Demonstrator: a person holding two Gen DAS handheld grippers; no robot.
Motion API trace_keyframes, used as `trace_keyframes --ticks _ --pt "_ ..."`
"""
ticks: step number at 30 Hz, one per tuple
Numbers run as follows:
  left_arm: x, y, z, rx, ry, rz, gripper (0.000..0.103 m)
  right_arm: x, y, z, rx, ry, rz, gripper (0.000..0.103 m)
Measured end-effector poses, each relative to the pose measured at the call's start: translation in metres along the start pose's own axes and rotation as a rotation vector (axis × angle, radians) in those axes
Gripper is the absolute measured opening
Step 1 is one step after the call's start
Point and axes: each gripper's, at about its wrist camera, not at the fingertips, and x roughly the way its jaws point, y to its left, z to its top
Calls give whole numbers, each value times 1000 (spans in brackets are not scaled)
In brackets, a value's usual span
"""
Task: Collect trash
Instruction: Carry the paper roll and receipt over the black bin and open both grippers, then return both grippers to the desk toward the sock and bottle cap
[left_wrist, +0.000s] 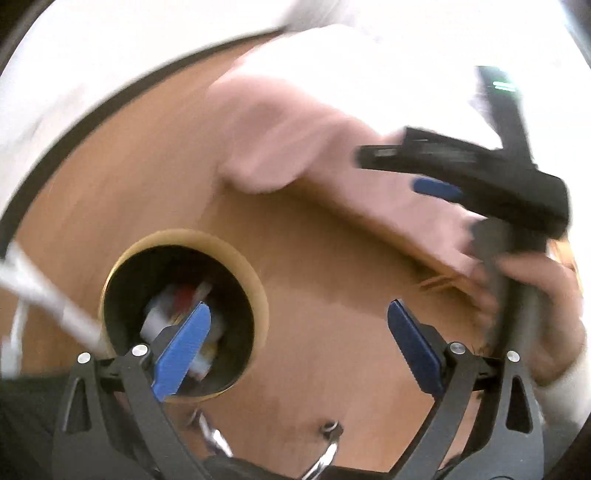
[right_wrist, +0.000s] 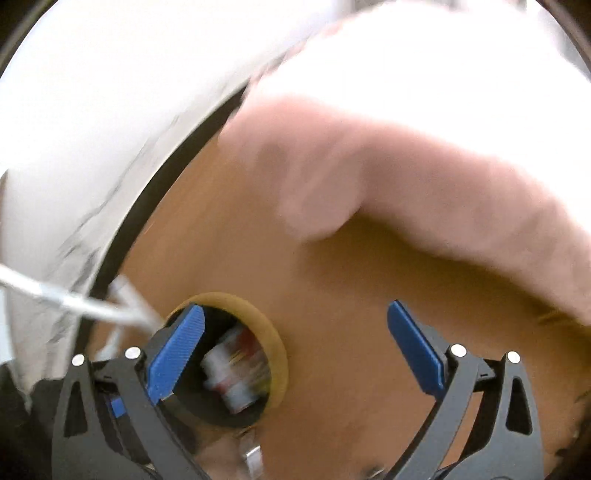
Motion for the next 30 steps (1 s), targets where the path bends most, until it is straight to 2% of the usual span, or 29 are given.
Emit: trace_keyframes --ticks 3,6,8,11,13,14,15,16,17,18,20,22,24,26,28,30 --pt "-66 -54 25 114 -143 -61 94 -77 -17 19 15 -242 -174 96" --pt "-147 -68 43 100 -293 -86 94 -145 -1 32 -4 -468 -278 96" --pt "-200 -57 47 53 -391 -95 94 -176 21 39 -27 -568 -240 96" --pt "-279 -21 36 -31 -534 60 94 -208 86 51 -112 -653 -78 96" --pt "-334 15 18 -141 -618 251 95 -216 132 54 -199 -662 19 96" --pt "-352 28 11 -187 -637 330 95 -218 159 53 -259 -660 77 96" --pt "-376 50 -2 -256 -650 444 96 -219 193 50 -335 -653 152 96" --pt "-398 72 -17 -330 -651 559 96 -220 218 46 -392 -647 208 96" --pt "-413 88 -28 -379 -653 632 96 -220 246 40 -451 -639 261 96" --pt "-437 115 -48 -468 -643 752 96 -218 278 32 -516 -619 313 96" --pt "-465 152 -77 -596 -615 878 96 -217 325 15 -618 -563 411 96" --pt "-486 182 -103 -717 -617 936 96 -217 372 -7 -730 -486 536 96" --pt "-500 210 -124 -812 -621 937 96 -215 414 -28 -844 -400 639 96" --pt "-506 233 -134 -840 -594 927 96 -215 452 -54 -963 -322 689 96" --pt "-508 239 -135 -840 -571 918 96 -219 483 -75 -1045 -274 701 96" --pt "-501 256 -128 -826 -539 886 96 -219 500 -87 -1095 -229 730 96"
